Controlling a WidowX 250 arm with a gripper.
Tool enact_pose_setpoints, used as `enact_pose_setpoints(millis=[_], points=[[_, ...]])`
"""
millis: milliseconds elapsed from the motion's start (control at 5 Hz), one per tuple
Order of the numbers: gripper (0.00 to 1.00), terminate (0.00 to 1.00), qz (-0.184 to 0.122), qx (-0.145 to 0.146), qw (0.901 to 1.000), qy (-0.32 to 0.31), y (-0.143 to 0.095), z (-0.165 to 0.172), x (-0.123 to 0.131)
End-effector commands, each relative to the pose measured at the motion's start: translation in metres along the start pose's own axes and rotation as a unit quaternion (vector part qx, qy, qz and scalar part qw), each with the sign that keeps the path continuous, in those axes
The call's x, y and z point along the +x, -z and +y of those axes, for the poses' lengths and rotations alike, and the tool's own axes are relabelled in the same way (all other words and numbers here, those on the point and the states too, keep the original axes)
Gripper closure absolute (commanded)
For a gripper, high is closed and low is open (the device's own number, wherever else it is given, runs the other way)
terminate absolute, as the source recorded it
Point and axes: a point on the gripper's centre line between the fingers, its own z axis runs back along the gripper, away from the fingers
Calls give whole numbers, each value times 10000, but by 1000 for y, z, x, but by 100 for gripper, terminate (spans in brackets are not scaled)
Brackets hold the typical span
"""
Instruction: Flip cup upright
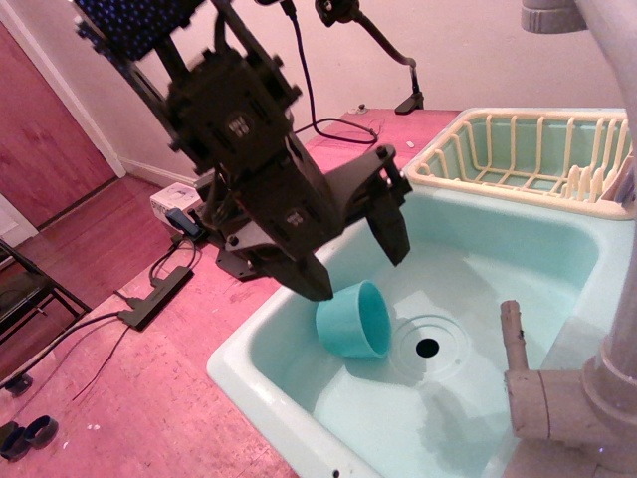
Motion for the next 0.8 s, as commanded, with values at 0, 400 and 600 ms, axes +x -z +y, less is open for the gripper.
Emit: enact_pose_setpoints(millis=[0,400,600], points=[[0,0,-239,-141,9996,70,7,0,9],[0,0,-36,-559,9983,138,30,-8,16],[0,0,73,-728,9973,37,37,-10,12]])
